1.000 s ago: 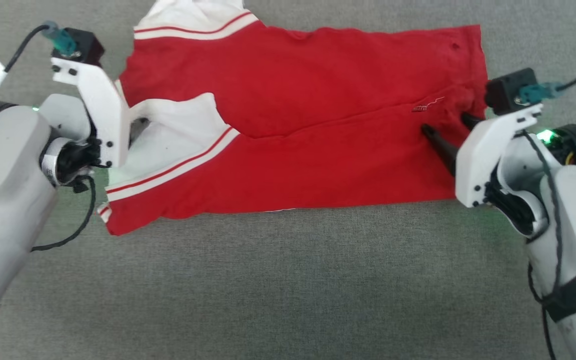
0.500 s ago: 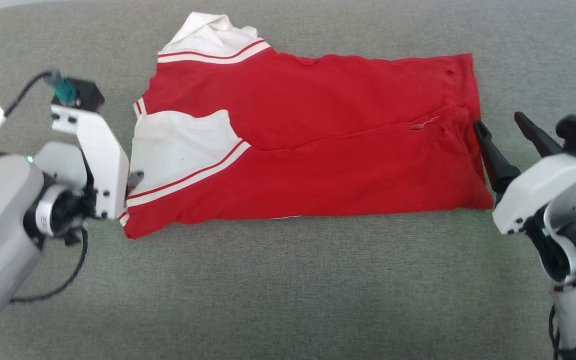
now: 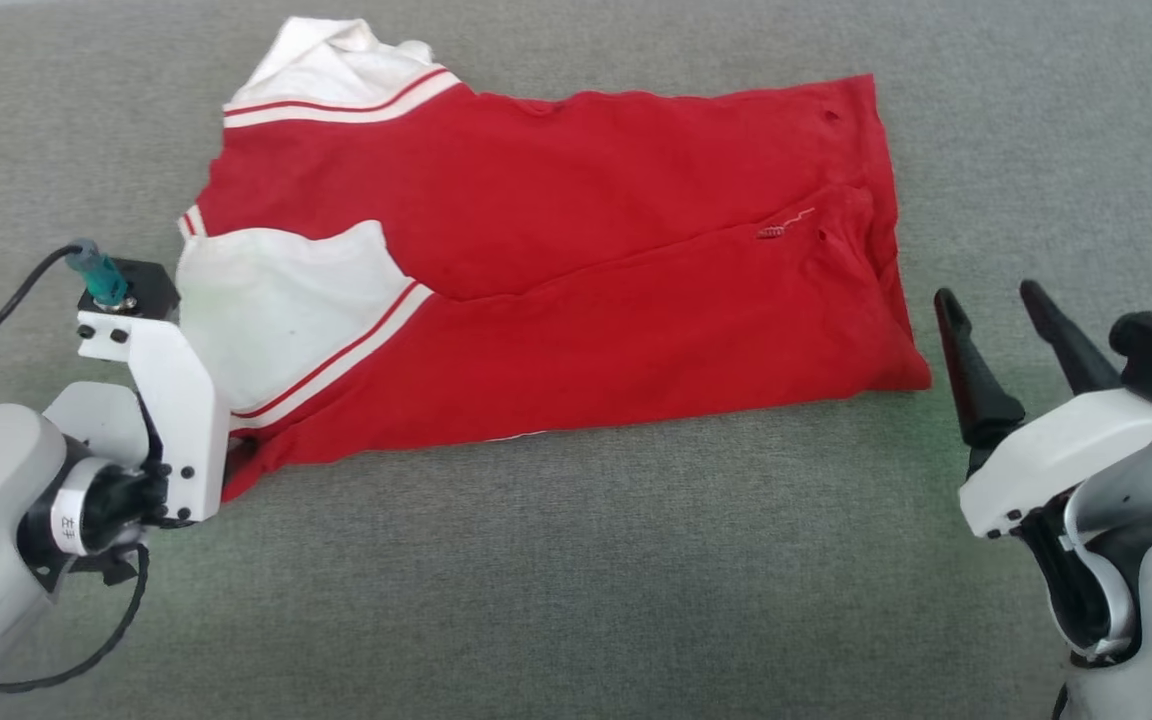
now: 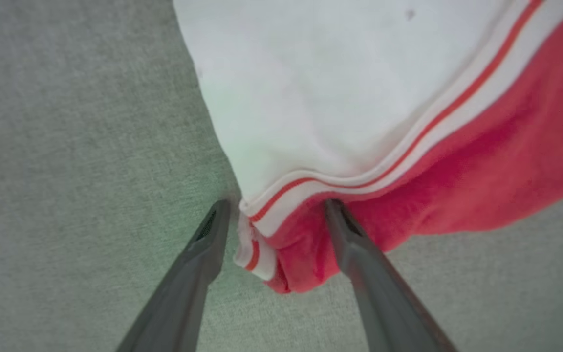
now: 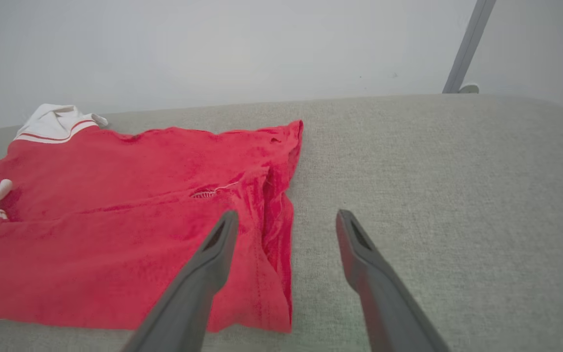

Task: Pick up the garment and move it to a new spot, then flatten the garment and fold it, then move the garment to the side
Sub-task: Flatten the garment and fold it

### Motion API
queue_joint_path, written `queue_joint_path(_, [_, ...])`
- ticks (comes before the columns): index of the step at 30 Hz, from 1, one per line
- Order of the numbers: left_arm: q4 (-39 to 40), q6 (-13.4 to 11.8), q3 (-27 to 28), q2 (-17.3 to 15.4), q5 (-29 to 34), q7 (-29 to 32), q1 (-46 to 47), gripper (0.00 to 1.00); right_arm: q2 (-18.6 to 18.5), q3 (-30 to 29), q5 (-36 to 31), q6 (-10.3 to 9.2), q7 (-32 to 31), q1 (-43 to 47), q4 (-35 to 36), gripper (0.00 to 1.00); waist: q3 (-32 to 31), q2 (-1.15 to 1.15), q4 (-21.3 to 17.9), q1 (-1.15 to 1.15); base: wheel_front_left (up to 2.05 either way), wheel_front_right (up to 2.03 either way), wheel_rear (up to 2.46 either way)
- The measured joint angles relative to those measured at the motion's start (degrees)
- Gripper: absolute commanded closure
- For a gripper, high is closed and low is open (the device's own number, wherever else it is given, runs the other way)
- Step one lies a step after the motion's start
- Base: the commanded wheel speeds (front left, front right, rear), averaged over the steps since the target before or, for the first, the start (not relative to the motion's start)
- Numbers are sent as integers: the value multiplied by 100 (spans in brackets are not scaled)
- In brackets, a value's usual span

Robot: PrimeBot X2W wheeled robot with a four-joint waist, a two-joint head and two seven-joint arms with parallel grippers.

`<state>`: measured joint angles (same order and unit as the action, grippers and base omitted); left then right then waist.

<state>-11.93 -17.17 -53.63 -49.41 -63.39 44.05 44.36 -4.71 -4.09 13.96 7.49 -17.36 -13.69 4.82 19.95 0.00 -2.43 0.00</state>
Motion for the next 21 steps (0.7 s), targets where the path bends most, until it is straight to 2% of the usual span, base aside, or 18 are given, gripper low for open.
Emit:
queue_joint_path(1, [-58, 0, 7, -1, -20, 52, -2, 0, 19, 13, 3, 0, -91, 29, 26, 0, 28, 0, -30, 0, 0, 0, 0])
queue_joint_path(2, [-113, 2, 18, 11, -68, 83, -1, 23, 34, 12, 5, 0, -169, 42, 48, 0, 55, 0, -53, 0, 0, 0, 0])
queue_joint_path(3, [-162, 57, 11, 25, -76, 85, 5, 100, 60, -7, 16, 0, -283, 49, 59, 0, 83, 0, -71, 0, 0, 0, 0])
queue_joint_path(13, [-474, 415, -12, 277, -108, 131, 252, 100, 112, 11, 76, 0, -1736, -214, -109, 0, 306, 0, -17, 0, 0, 0, 0])
queue_joint_path(16, [-508, 474, -13, 353, -93, 123, 315, 100, 94, 12, 76, 0, -1970, -372, -205, 0, 339, 0, 43, 0, 0, 0, 0])
queue_joint_path(21, [-605, 609, -69, 558, -8, 105, 492, 100, -22, -74, -166, 0, -2732, -890, -762, 0, 456, 0, 245, 0, 0, 0, 0])
